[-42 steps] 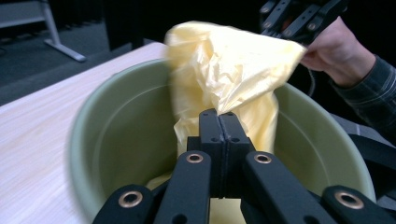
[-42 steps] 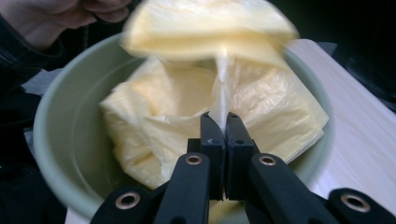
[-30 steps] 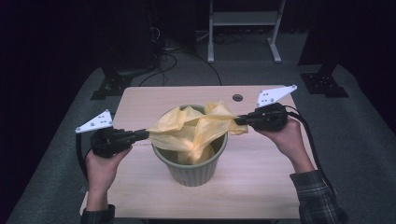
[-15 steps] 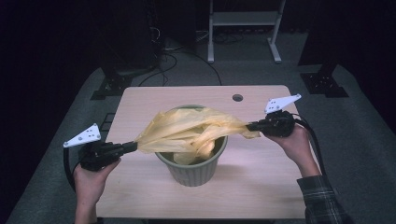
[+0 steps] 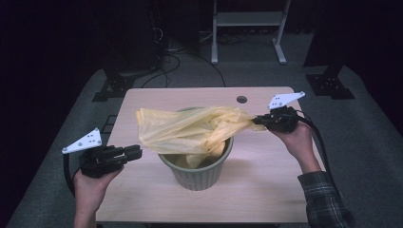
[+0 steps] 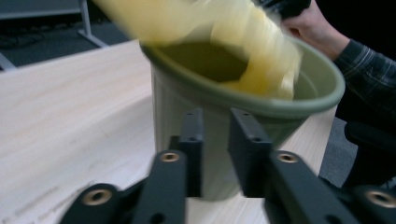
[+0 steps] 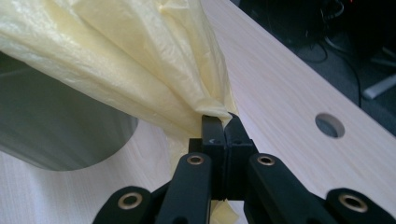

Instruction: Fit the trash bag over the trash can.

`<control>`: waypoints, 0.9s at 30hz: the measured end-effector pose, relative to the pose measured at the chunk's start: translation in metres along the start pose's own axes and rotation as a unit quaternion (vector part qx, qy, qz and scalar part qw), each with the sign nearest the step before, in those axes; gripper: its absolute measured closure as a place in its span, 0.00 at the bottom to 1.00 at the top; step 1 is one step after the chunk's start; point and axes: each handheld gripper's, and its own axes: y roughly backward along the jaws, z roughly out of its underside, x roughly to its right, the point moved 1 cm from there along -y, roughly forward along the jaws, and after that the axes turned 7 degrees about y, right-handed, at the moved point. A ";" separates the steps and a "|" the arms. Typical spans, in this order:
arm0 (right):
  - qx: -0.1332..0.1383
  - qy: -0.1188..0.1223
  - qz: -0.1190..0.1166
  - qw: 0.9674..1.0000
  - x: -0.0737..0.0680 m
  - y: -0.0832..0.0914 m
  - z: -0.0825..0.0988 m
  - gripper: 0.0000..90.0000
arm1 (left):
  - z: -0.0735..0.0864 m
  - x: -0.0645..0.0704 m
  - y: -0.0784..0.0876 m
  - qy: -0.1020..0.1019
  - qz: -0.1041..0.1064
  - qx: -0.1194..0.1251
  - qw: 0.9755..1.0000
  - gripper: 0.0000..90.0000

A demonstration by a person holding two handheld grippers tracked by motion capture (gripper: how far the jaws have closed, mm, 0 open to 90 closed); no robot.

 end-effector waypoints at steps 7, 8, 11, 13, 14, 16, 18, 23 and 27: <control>0.021 -0.002 -0.006 1.000 -0.004 0.011 -0.009 0.61 | -0.024 0.012 0.005 -0.027 -0.005 0.026 0.999 0.53; 0.034 -0.009 -0.015 0.999 -0.003 0.018 -0.013 0.53 | -0.028 0.014 0.008 -0.031 -0.008 0.029 0.999 0.51; 0.051 -0.013 -0.019 0.998 -0.002 0.026 -0.019 0.49 | -0.040 0.022 0.017 -0.043 -0.014 0.042 0.998 0.51; 0.070 -0.017 -0.027 0.997 -0.002 0.033 -0.026 0.45 | -0.049 0.028 0.021 -0.051 -0.014 0.051 0.997 0.50; 0.082 -0.018 -0.033 0.996 -0.003 0.035 -0.030 0.44 | -0.054 0.031 0.021 -0.055 -0.014 0.051 0.997 0.50; 0.095 -0.017 -0.042 0.994 -0.005 0.035 -0.040 0.42 | -0.062 0.034 0.015 -0.060 -0.014 0.045 0.997 0.47; 0.100 -0.014 -0.050 0.994 -0.006 0.031 -0.050 0.41 | -0.071 0.035 0.002 -0.063 -0.009 0.036 0.997 0.45; 0.098 -0.017 -0.074 0.992 -0.001 0.007 -0.072 0.39 | -0.078 0.029 -0.033 -0.056 -0.016 0.008 0.998 0.40; 0.080 -0.023 -0.097 0.992 0.003 -0.013 -0.082 0.38 | -0.074 0.015 -0.040 -0.041 -0.035 0.012 0.998 0.38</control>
